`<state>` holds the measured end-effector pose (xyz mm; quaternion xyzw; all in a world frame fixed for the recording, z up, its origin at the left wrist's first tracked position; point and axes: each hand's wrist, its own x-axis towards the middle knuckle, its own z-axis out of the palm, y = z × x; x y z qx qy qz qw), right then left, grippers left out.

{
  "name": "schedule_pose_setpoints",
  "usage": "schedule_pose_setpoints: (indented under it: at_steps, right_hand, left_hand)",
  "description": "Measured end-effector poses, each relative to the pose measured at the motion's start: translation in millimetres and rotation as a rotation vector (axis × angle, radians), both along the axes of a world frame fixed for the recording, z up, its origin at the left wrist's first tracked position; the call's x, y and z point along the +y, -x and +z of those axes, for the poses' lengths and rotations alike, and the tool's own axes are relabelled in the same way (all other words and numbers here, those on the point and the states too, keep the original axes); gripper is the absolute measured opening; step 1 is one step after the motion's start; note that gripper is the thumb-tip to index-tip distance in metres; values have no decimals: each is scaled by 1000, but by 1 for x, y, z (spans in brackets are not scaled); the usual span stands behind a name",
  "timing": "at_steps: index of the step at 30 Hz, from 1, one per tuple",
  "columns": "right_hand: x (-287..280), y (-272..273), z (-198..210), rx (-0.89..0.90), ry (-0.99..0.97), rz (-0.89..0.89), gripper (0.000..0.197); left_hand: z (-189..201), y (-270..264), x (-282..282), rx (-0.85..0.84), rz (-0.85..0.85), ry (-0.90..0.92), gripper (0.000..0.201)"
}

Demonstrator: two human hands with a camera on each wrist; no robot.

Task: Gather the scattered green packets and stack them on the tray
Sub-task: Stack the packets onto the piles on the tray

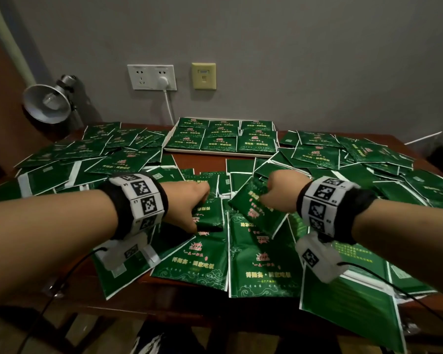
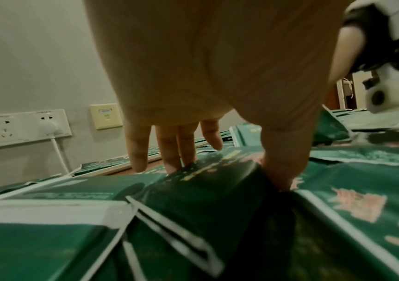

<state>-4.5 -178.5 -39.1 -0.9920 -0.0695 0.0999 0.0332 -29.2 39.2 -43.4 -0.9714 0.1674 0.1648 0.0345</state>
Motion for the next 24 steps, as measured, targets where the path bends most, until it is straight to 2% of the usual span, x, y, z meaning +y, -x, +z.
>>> schedule_pose_setpoints:
  at_steps: [3, 5, 7, 9, 11, 12, 14, 16, 17, 21, 23, 24]
  right_hand:
    - [-3, -2, 4, 35, -68, -15, 26]
    - [-2, 2, 4, 76, -142, -49, 22]
    - [-2, 9, 5, 231, -297, -128, 26]
    - [1, 21, 12, 438, -322, -163, 46]
    - [2, 27, 17, 542, -198, -117, 65]
    - [3, 28, 19, 533, -113, -59, 68]
    - [6, 26, 22, 387, 136, 110, 59]
    - [8, 22, 26, 105, 383, 327, 29]
    - [8, 19, 25, 0, 399, 430, 15]
    - [8, 12, 9, -47, 389, 752, 74]
    - [11, 14, 2, -16, 446, 814, 90]
    - [13, 15, 1, 5, 451, 821, 90]
  left_hand:
    - [4, 0, -1, 29, -20, 28, 66]
    - [7, -1, -3, 21, -73, 38, 56]
    - [6, -1, -3, -34, -131, 29, 50]
    - [2, -2, -2, -161, -39, 53, 44]
    - [0, 0, -3, -297, 174, 76, 33]
    - [0, 2, -5, -283, 276, 55, 44]
    - [-6, 7, -11, -92, 379, -50, 75]
    - [-11, 11, -21, 21, 368, -109, 82]
    - [-12, 12, -25, 23, 360, -114, 80]
    - [-7, 10, -37, 58, 349, -70, 67]
    - [-8, 9, -36, 41, 326, -28, 54]
    - [-10, 9, -35, 8, 299, -1, 44]
